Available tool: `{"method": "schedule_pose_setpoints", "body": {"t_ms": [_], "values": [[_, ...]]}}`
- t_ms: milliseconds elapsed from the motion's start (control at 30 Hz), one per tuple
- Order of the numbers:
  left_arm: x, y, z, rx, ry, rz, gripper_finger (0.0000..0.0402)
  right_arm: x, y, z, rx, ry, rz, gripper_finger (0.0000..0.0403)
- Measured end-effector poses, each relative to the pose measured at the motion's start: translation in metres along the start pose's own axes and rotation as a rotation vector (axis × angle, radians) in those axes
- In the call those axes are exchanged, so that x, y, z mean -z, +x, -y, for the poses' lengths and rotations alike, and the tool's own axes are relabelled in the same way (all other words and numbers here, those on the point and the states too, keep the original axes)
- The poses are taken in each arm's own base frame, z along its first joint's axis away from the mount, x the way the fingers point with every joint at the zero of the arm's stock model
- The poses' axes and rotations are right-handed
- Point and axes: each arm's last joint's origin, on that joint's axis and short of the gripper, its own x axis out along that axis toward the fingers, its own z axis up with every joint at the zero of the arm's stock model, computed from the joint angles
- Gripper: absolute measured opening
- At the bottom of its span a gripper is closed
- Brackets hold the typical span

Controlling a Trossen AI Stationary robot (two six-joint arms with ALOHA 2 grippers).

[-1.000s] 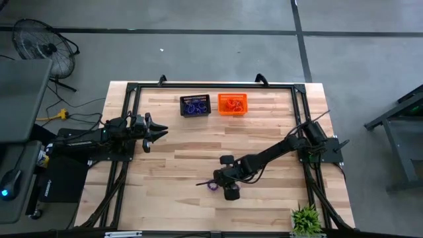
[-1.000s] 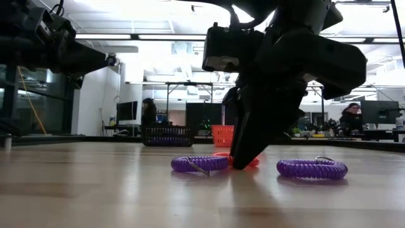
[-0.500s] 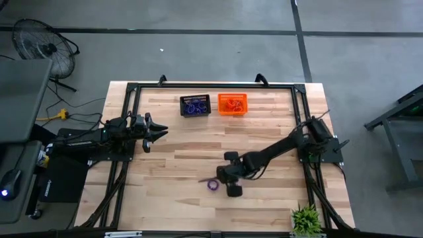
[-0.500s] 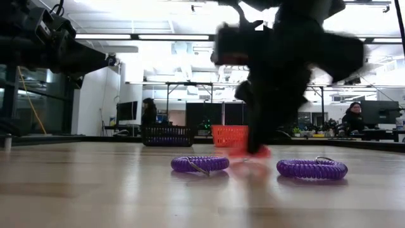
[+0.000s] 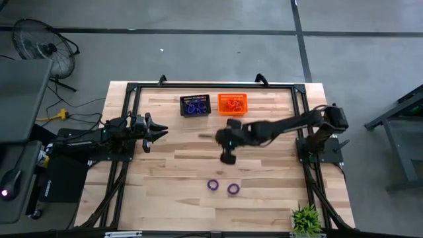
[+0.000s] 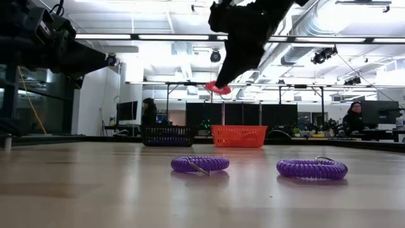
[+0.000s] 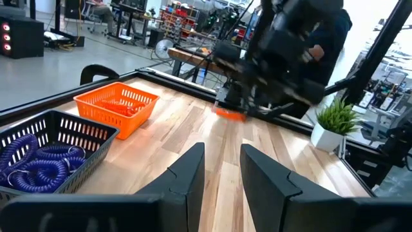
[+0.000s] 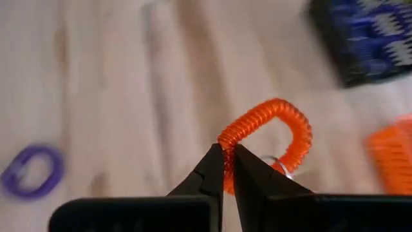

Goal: Sort spring keychains
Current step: Put the orange spring keychain into the orange bin

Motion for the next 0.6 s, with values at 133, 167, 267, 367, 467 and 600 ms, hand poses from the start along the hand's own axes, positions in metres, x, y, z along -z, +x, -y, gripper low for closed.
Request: {"method": "schedule_pose_setpoints", "body": {"t_ms": [133, 167, 267, 367, 467, 600], "values": [[0.000, 0.000, 0.000, 0.000, 0.000, 0.000, 0.0099, -0.010, -0.006, 0.040, 0.060, 0.093, 0.036, 0.0013], [0.000, 0.000, 0.000, 0.000, 0.000, 0.000, 0.0099, -0.012, -0.007, 0.050, 0.076, 0.117, 0.043, 0.0015], [0.000, 0.000, 0.000, 0.000, 0.000, 0.000, 0.0099, -0.014, -0.005, 0.081, 0.130, 0.188, 0.053, 0.0017], [0.000, 0.000, 0.000, 0.000, 0.000, 0.000, 0.0099, -0.015, -0.004, 0.113, 0.165, 0.258, 0.060, 0.0017], [0.000, 0.000, 0.000, 0.000, 0.000, 0.000, 0.0099, -0.013, -0.004, 0.142, 0.218, 0.323, 0.068, 0.0017], [0.000, 0.000, 0.000, 0.000, 0.000, 0.000, 0.0099, -0.009, -0.007, 0.177, 0.242, 0.400, 0.086, 0.0021]]}}
